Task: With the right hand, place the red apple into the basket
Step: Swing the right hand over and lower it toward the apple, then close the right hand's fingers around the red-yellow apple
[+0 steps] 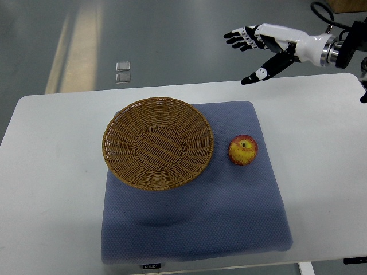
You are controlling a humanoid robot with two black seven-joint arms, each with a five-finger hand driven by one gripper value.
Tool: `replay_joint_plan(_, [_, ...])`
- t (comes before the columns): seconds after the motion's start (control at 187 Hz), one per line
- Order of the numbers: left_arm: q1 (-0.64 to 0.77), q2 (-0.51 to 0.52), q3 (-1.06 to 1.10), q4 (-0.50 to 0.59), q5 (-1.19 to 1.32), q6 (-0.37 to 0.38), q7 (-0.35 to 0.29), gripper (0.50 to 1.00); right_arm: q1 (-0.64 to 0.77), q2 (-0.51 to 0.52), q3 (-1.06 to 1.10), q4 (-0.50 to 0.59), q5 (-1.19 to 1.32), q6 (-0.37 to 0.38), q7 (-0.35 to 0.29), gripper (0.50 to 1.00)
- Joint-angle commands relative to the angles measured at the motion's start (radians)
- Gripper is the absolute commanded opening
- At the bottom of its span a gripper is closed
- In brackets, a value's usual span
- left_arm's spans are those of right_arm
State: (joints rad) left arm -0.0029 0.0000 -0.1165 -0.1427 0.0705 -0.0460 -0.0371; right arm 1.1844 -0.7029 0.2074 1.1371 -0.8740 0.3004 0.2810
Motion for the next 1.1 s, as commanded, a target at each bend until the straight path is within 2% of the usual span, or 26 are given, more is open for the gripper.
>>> replay_joint_plan(0.0, [0.000, 0.000, 0.000, 0.000, 0.000, 0.000, 0.000, 1.000, 0.000, 0.000, -0.057, 0.019, -0.094, -0.007, 0.000, 0.924])
replay_joint_plan(0.16, [0.000, 0.000, 0.000, 0.000, 0.000, 0.000, 0.000, 1.000, -0.011, 0.006, -0.132, 0.026, -0.226, -0.012, 0.000, 0.924])
replay_joint_plan(0.368, [0.000, 0.000, 0.000, 0.000, 0.000, 0.000, -0.001, 1.000, -0.057, 0.008, -0.154, 0.023, -0.390, -0.069, -0.003, 0.924])
replay_joint_plan(0.683, [0.000, 0.000, 0.000, 0.000, 0.000, 0.000, 0.000, 1.000, -0.074, 0.043, -0.234, 0.021, -0.405, -0.104, -0.005, 0.924])
replay_joint_plan(1.094, [0.000, 0.000, 0.000, 0.000, 0.000, 0.000, 0.000, 1.000, -0.120, 0.112, -0.237, -0.002, -0.416, -0.112, -0.009, 0.921])
